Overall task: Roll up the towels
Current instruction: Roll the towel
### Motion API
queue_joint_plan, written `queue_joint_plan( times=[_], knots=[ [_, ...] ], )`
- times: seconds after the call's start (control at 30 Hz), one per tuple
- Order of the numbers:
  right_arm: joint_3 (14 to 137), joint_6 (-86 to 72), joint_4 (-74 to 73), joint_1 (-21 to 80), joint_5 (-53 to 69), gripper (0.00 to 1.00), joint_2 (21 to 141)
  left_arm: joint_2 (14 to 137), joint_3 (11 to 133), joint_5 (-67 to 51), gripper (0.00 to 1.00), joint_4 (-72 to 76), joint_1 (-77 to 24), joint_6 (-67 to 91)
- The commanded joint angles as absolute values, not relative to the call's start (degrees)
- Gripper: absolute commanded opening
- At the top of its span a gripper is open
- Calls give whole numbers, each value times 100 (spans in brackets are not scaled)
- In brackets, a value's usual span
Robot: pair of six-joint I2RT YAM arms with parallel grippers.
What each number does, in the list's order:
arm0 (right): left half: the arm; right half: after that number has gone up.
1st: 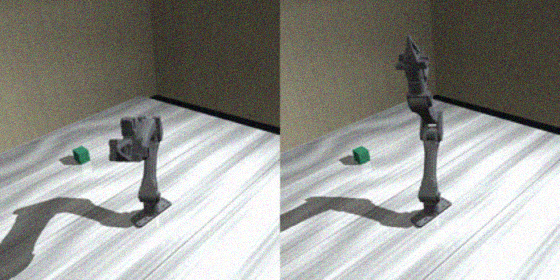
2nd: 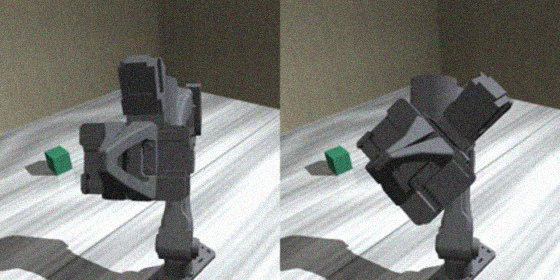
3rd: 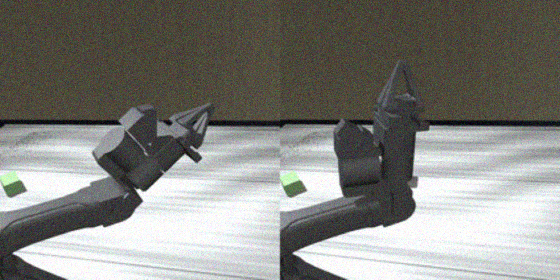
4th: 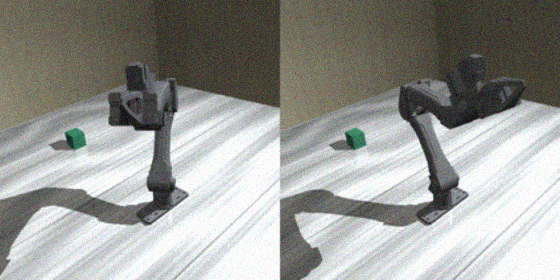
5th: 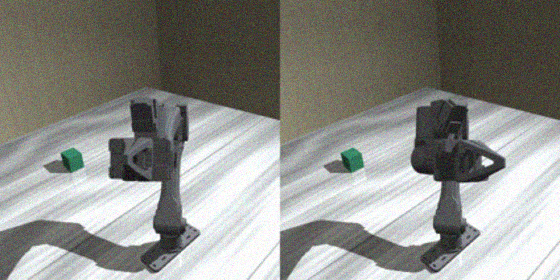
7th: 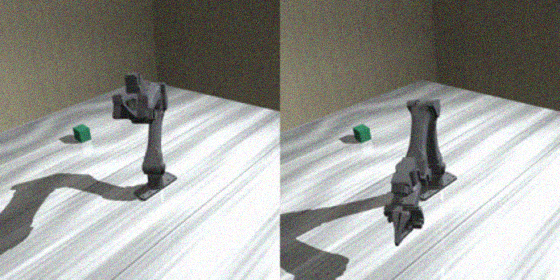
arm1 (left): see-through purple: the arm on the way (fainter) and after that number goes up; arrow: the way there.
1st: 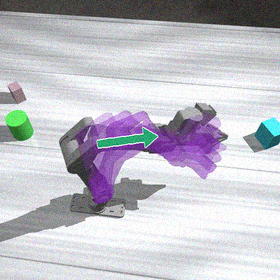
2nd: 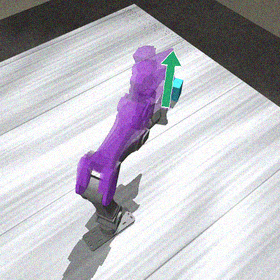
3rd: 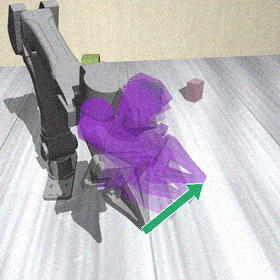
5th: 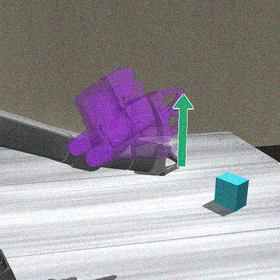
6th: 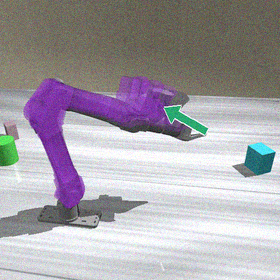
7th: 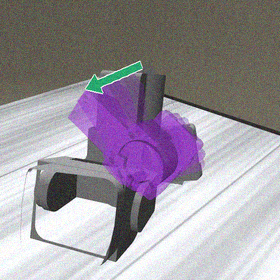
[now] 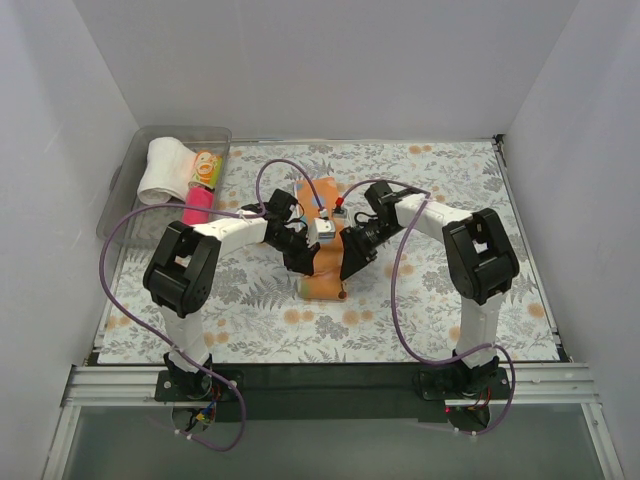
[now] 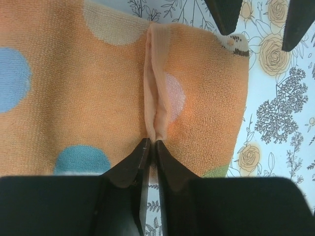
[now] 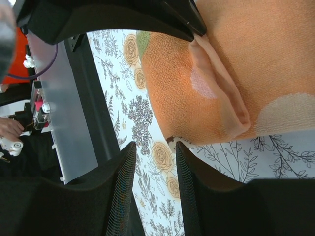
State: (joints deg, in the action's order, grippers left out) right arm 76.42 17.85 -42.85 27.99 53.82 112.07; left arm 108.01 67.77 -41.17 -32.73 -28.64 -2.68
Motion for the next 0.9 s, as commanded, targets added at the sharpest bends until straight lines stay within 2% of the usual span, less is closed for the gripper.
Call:
queue_joint_plan(
  times=[0.0, 0.07, 0.2, 0.3, 0.37, 0.43, 0.47, 0.63, 0.87],
  knots=[
    [7893, 1617, -4026, 2812, 5502, 38, 11259, 10512, 6873, -3999, 11, -3094, -2830, -378],
    [7893, 1574, -3964, 2865, 5406, 38, 11337, 10529, 6821, -3947, 15, -3076, -2821, -395],
    [7735, 1407, -3728, 2988, 5037, 37, 11540, 10442, 6803, -3911, 29, -3085, -2821, -325],
    [7585, 1292, -3586, 3006, 4764, 36, 11637, 10109, 6803, -3850, 33, -3129, -2769, -316],
    [7559, 1257, -3568, 2997, 4572, 35, 11680, 9713, 6759, -3815, 53, -3129, -2716, -334],
    [7532, 1204, -3551, 3006, 4500, 35, 11707, 9406, 6610, -3762, 56, -3164, -2716, -509],
    [7532, 1195, -3542, 3006, 4465, 34, 11724, 9082, 6540, -3779, 65, -3190, -2716, -614],
    [7629, 1081, -3516, 3006, 4395, 32, 11821, 8104, 5531, -3851, 67, -3103, -2900, -1474],
    [7717, 1011, -3524, 2997, 4377, 28, 11918, 7673, 4598, -2744, 57, -2182, -4155, -1933]
  ],
)
